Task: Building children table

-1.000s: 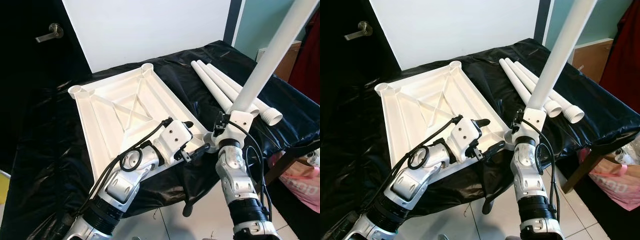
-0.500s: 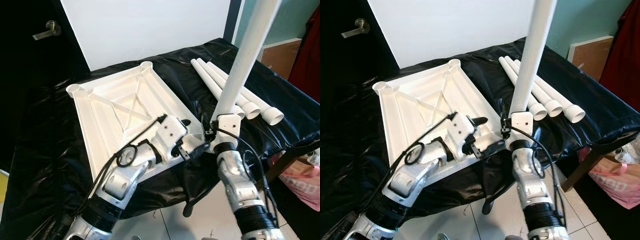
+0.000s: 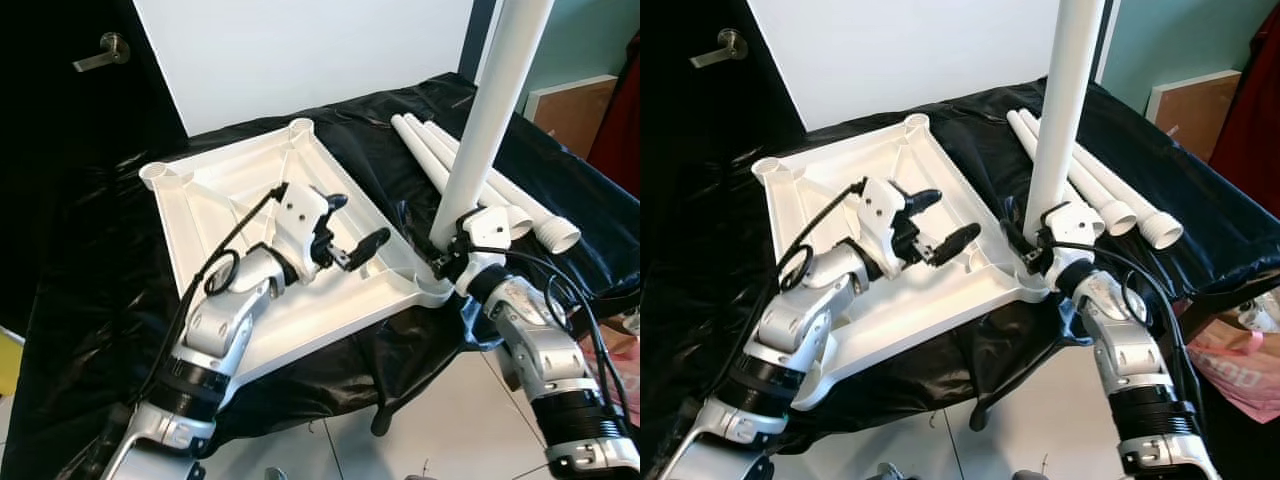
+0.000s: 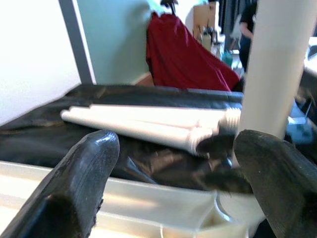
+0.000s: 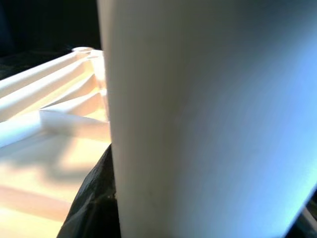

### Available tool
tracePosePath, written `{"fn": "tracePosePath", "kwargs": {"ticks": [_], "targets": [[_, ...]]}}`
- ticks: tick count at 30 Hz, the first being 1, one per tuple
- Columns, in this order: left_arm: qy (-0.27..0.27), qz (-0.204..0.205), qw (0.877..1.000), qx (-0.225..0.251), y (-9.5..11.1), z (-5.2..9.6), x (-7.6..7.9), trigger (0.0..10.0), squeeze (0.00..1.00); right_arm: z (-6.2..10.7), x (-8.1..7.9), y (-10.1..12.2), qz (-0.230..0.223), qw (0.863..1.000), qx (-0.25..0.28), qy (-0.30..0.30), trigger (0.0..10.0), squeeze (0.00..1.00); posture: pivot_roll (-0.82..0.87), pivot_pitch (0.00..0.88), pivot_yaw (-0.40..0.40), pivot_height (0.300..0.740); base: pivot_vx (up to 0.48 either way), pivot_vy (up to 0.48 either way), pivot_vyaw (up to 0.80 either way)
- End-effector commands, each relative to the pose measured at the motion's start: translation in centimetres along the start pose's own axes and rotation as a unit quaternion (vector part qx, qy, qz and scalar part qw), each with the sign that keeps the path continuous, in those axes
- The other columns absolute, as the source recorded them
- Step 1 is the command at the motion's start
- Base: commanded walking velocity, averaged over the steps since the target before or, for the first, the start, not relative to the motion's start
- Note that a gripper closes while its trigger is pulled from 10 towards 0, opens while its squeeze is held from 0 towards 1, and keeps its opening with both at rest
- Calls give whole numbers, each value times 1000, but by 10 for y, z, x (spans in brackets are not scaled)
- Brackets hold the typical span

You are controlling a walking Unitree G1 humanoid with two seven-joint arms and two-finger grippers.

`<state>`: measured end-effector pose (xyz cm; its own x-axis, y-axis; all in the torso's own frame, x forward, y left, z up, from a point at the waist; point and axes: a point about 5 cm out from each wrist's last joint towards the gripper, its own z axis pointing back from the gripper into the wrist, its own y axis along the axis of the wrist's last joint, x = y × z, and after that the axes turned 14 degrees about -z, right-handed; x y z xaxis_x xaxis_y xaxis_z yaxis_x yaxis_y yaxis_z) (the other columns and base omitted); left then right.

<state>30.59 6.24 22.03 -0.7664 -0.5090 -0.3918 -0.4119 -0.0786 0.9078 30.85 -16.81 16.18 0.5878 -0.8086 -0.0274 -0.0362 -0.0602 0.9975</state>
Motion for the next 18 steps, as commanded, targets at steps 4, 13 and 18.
{"fn": "tracePosePath", "kwargs": {"ticks": [4,13,18], "targets": [[-57,30,997,50,16,-4,5,10000,0,0,2,7,0,999,-17,40,10000,0,-145,0,36,740,0,0,0],[-157,78,975,134,43,-23,35,10000,0,4,-2,6,12,992,-63,113,10000,0,-144,0,39,740,0,0,0],[-203,78,964,149,53,-33,44,10000,0,4,-4,5,14,984,-93,148,10000,0,-132,0,34,740,0,0,0]]}}
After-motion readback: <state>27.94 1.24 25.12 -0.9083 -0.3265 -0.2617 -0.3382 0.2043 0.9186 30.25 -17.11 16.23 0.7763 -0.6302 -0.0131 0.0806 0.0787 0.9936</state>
